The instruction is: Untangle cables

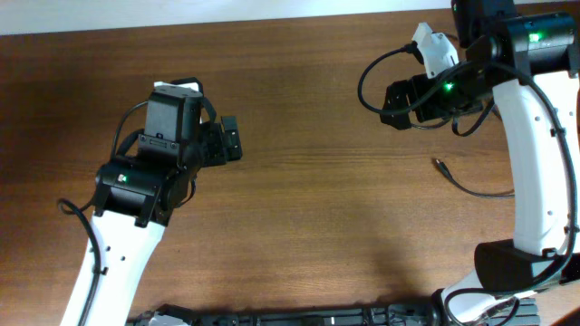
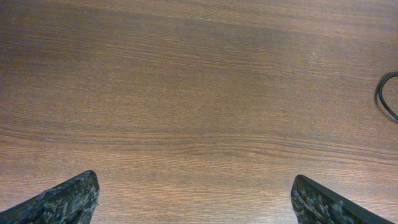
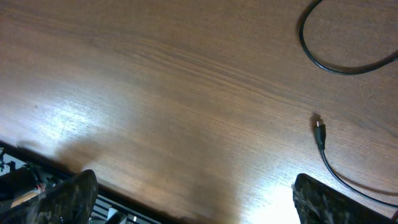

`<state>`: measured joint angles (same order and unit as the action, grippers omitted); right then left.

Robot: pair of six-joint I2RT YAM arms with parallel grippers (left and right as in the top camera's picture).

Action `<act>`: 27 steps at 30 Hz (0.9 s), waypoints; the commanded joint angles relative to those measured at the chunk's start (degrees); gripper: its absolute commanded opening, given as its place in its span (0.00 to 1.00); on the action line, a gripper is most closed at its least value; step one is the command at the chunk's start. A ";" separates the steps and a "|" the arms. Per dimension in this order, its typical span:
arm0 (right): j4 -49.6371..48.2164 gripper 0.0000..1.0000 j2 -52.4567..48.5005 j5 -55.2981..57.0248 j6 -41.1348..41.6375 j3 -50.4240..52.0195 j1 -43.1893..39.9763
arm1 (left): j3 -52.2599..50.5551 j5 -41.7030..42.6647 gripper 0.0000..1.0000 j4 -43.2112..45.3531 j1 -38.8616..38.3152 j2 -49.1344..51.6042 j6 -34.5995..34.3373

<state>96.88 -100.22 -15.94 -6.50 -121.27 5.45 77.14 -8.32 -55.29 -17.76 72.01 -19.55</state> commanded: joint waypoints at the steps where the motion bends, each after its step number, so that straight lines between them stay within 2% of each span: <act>1: -0.07 0.99 1.07 -0.72 -0.52 0.35 0.26 | 0.15 0.44 0.99 0.04 0.31 -0.35 -0.13; 23: -0.07 0.99 1.07 -0.74 -0.52 0.35 0.26 | 0.15 0.42 0.99 0.07 0.31 -0.37 -0.13; 27: -0.07 0.99 1.07 -0.74 -0.52 0.35 0.26 | 0.02 -2.21 0.99 -3.13 0.31 -0.92 -0.11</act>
<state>96.90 -100.22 -15.94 -6.46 -121.27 5.45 77.14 -8.54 -56.47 -17.76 72.01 -19.55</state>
